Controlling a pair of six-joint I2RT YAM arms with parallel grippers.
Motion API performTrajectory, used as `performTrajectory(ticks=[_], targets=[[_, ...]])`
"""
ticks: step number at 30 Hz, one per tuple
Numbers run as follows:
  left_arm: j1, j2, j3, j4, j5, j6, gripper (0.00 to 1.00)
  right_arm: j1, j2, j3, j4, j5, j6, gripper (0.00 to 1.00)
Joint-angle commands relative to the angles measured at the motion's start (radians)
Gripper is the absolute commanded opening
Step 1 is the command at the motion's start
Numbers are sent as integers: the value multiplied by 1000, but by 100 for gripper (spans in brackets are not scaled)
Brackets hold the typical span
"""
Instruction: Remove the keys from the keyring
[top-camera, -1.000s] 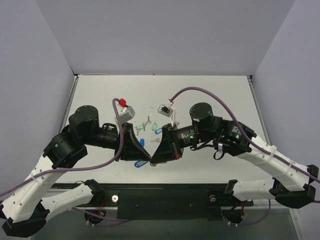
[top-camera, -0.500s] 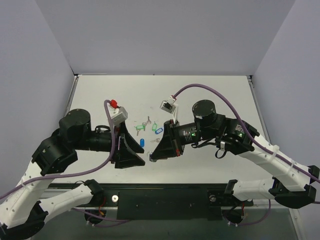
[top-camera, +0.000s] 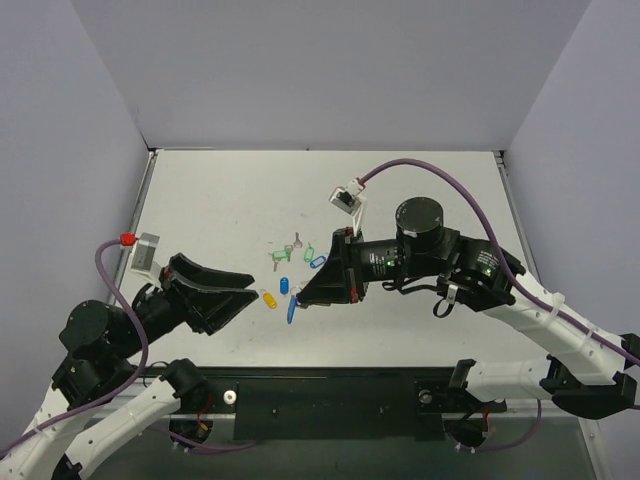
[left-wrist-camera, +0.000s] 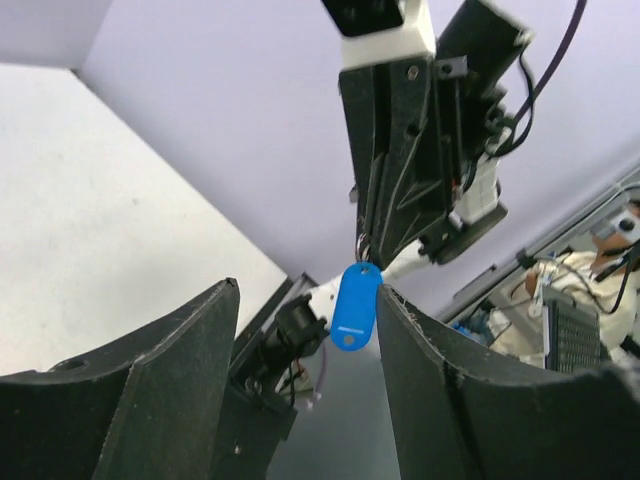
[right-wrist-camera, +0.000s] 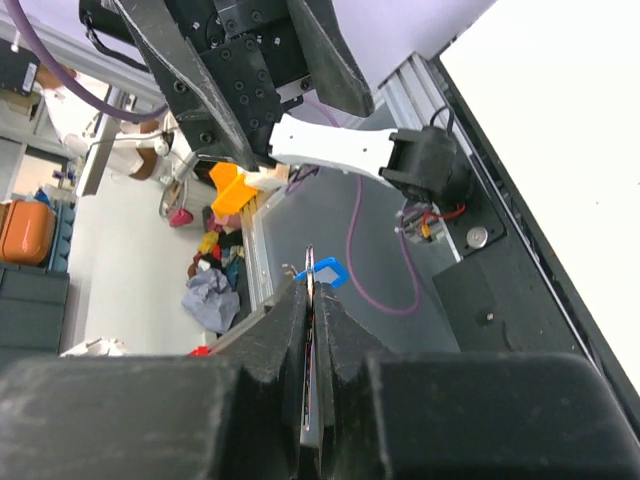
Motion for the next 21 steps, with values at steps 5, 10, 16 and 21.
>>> performTrajectory(ticks=[5, 10, 16, 21], targets=[[-5, -33, -41, 232, -152, -80, 62, 7, -115, -147, 239, 153, 75, 0], [-3, -35, -116, 270, -202, -103, 62, 7, -129, -176, 254, 231, 71, 0], [-5, -15, -170, 341, -202, -115, 61, -4, -130, -199, 268, 230, 59, 0], [-3, 14, -164, 353, -143, -94, 62, -33, -129, -236, 337, 202, 79, 0]])
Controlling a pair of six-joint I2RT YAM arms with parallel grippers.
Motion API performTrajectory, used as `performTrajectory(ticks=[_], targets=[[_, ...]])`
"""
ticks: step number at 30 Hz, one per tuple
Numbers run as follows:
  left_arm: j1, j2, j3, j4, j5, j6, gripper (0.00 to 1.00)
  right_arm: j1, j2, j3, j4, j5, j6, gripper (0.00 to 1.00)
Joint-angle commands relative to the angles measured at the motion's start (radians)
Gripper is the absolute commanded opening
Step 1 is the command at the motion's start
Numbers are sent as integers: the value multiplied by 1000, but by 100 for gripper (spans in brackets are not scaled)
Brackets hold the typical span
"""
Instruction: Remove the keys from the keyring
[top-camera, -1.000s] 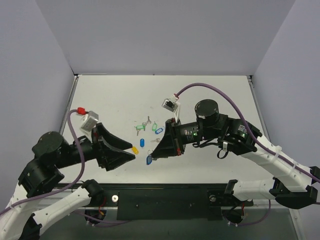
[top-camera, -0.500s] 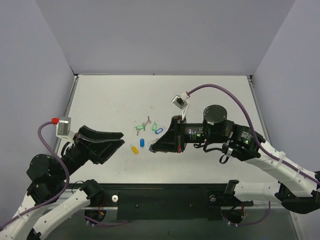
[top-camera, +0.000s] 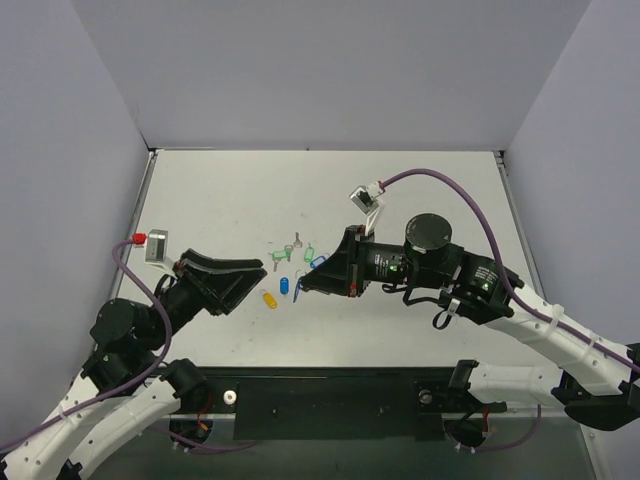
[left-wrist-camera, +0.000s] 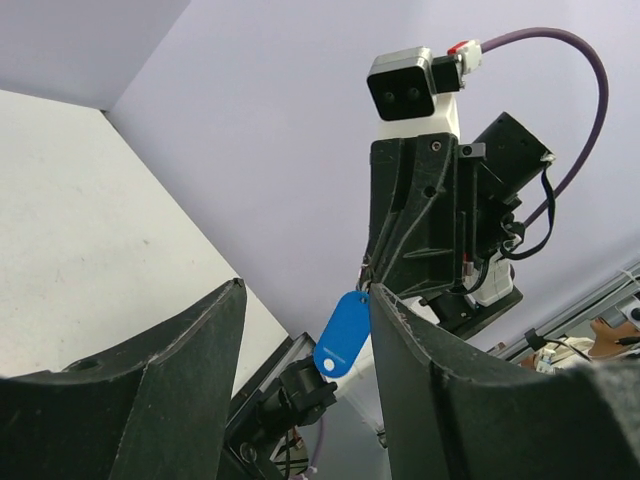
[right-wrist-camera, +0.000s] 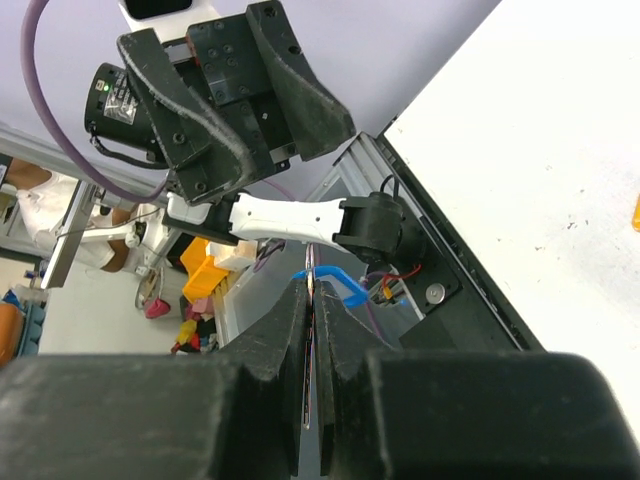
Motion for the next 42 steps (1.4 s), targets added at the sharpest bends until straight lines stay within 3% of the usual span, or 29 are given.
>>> performTrajectory(ticks=[1, 11, 26, 38, 42], targets=[[-5, 28, 19, 100, 54, 11, 62, -24, -15, -29, 130, -21, 13, 0], [-5, 80, -27, 246, 141, -32, 60, -24, 5, -38, 219, -47, 62, 0], [-6, 136, -33, 330, 184, -40, 51, -6, 22, -60, 257, -44, 84, 0], [-29, 160, -30, 333, 190, -31, 31, -4, 30, -55, 265, -48, 90, 0], [-35, 157, -34, 346, 191, -34, 19, -1, 32, -55, 268, -50, 93, 0]])
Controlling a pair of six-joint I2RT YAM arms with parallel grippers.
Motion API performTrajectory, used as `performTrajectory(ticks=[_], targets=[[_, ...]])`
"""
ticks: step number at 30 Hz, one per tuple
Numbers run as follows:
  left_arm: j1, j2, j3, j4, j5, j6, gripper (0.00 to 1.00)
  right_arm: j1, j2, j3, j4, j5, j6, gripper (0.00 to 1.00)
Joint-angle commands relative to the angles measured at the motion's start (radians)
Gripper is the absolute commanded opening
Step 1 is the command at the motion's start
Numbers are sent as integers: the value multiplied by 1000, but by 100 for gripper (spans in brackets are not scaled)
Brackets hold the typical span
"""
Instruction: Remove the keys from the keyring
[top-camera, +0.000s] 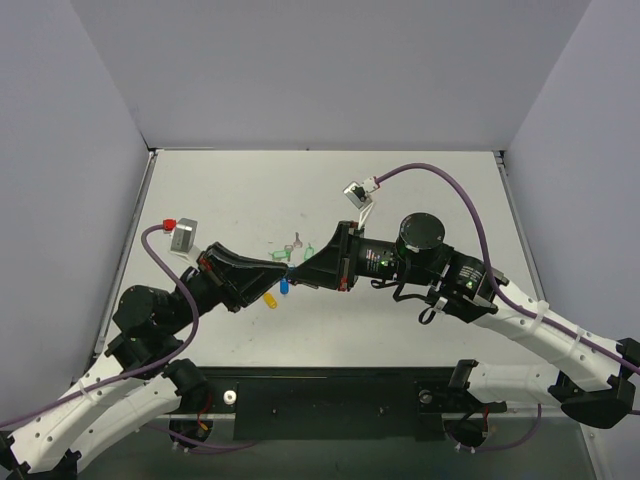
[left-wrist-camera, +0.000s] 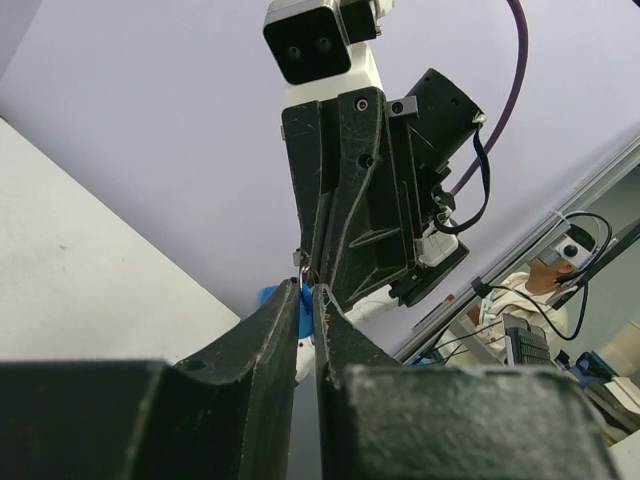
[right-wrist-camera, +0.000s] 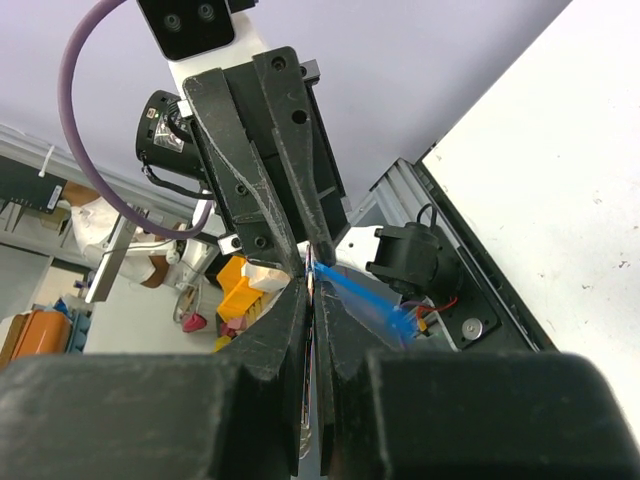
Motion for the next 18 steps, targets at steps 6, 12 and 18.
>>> performTrajectory(ticks=[6, 12, 18], targets=[[-16, 5, 25, 35, 23, -1, 0, 18, 10, 11, 70, -27, 11, 0], [-16, 5, 112, -129, 75, 70, 0, 19, -4, 36, -8, -38, -17, 0], [-16, 25, 197, -329, 171, 145, 0, 19, -7, 80, -111, -57, -53, 0]])
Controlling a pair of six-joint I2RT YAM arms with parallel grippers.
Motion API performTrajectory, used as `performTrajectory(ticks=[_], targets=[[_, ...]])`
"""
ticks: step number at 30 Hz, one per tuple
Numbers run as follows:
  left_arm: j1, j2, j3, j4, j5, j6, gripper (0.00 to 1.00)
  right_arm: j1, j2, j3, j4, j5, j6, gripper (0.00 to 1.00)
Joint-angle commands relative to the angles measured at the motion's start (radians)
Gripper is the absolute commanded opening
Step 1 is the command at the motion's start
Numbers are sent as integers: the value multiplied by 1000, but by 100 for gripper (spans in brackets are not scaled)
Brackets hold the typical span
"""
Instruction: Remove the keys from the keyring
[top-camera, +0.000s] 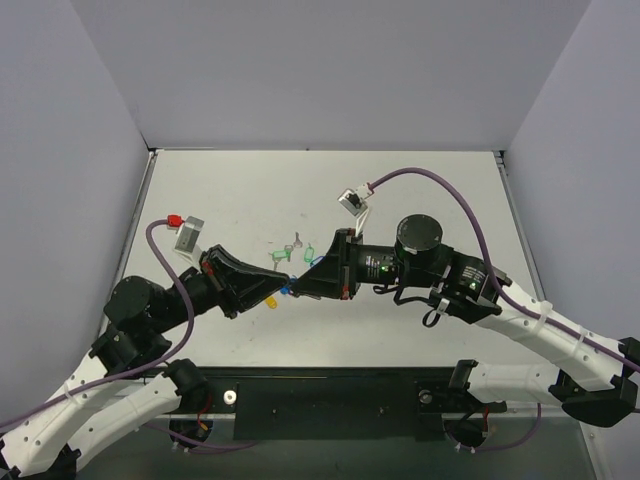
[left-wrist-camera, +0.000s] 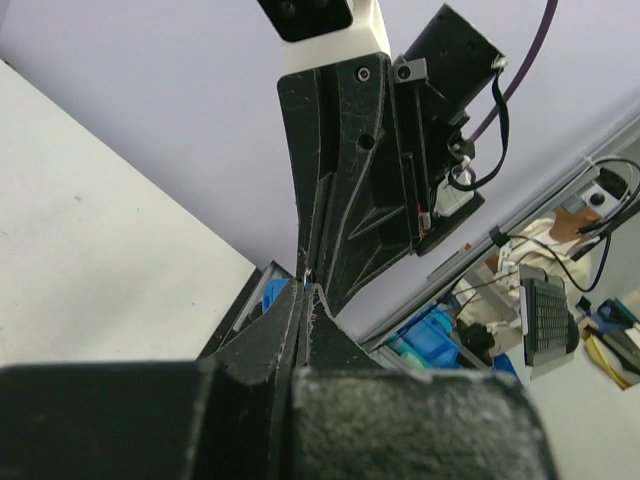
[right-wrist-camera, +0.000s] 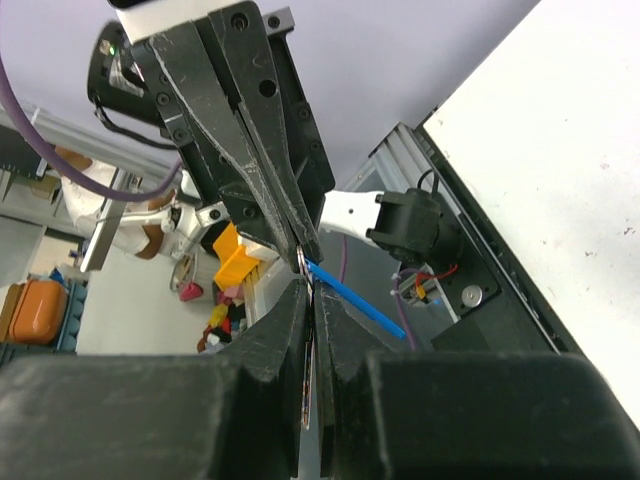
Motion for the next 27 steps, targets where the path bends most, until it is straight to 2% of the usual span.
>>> performTrajectory(ticks=[1, 11, 18, 27], targets=[[-10, 18, 93, -126, 121, 83, 0, 4, -3, 59, -44, -42, -35, 0], [-10, 30, 137, -201, 216, 124, 0, 7, 9, 90, -70, -69, -33, 0], [-10, 84, 176, -210, 350, 139, 0, 21, 21, 110, -105, -96, -39, 0], [-8, 142, 265, -393, 443, 245, 0, 38, 20, 145, -217, -124, -93, 0]])
